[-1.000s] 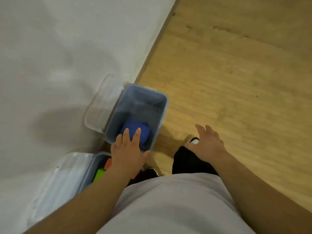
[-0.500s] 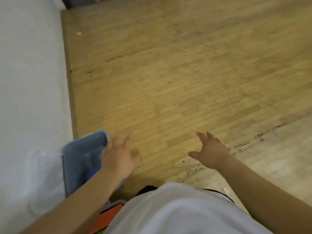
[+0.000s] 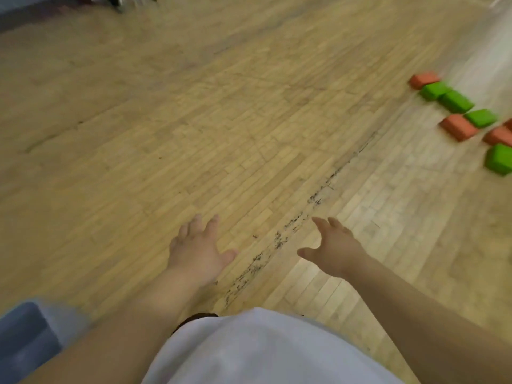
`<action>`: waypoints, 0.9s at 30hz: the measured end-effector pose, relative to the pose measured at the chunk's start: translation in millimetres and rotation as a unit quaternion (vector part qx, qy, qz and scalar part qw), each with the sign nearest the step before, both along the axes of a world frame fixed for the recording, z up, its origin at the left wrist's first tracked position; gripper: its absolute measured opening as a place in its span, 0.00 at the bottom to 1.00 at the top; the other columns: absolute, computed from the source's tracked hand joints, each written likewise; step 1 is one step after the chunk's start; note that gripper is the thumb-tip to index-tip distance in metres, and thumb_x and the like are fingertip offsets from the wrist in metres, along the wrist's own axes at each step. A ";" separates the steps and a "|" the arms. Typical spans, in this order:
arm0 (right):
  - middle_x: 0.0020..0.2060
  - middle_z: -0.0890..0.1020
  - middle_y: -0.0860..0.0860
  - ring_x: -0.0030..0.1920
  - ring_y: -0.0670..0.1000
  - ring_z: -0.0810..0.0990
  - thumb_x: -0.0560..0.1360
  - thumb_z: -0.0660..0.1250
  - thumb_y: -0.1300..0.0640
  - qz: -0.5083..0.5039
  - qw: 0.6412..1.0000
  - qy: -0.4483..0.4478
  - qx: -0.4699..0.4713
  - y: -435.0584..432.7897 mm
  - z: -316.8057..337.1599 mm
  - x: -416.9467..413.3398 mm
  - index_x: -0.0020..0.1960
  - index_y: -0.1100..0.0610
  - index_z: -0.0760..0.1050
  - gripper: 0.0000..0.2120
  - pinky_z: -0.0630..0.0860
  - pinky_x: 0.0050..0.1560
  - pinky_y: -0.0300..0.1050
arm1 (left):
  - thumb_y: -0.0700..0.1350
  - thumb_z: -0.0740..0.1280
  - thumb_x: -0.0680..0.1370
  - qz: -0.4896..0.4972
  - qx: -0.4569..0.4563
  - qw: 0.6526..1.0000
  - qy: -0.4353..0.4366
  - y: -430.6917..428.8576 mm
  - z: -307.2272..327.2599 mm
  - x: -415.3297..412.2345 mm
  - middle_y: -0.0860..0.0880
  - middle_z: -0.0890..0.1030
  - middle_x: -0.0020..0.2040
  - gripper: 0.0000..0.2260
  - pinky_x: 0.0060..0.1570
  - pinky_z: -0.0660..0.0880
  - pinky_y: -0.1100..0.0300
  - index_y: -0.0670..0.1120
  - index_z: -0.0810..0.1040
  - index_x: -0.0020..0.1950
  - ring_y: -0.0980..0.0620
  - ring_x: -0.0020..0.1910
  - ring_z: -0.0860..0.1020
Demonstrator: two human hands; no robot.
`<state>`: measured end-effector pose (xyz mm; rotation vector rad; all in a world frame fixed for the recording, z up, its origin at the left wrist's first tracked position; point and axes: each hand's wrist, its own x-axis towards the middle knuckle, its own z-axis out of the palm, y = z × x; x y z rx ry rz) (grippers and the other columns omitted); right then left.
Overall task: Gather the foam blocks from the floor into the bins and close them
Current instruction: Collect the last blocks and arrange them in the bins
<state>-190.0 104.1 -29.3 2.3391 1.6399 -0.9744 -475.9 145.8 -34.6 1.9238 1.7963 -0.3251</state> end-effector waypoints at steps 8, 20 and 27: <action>0.83 0.50 0.54 0.81 0.60 0.53 0.75 0.67 0.32 -0.125 0.992 0.011 0.021 12.8 2.6 93.7 0.83 0.44 0.49 0.45 0.59 0.78 0.62 | 0.72 0.61 0.76 -0.115 -0.008 0.993 0.005 80.3 0.3 115.5 0.45 0.47 0.84 0.42 0.78 0.54 0.42 0.59 0.45 0.83 0.40 0.82 0.48; 0.83 0.50 0.52 0.81 0.59 0.54 0.74 0.65 0.30 -0.306 0.951 -0.027 -0.033 128.6 -13.0 208.8 0.83 0.43 0.46 0.46 0.62 0.77 0.62 | 0.73 0.61 0.75 -0.277 -0.020 0.961 0.010 287.8 -25.8 283.0 0.45 0.50 0.84 0.43 0.77 0.55 0.41 0.58 0.47 0.83 0.40 0.81 0.51; 0.83 0.50 0.52 0.81 0.59 0.55 0.74 0.65 0.31 -0.351 0.936 -0.025 -0.019 216.7 -9.0 258.1 0.83 0.42 0.46 0.46 0.61 0.77 0.62 | 0.71 0.62 0.77 -0.339 -0.025 0.940 0.011 405.5 -13.6 362.5 0.44 0.48 0.84 0.42 0.78 0.55 0.40 0.57 0.46 0.83 0.41 0.82 0.49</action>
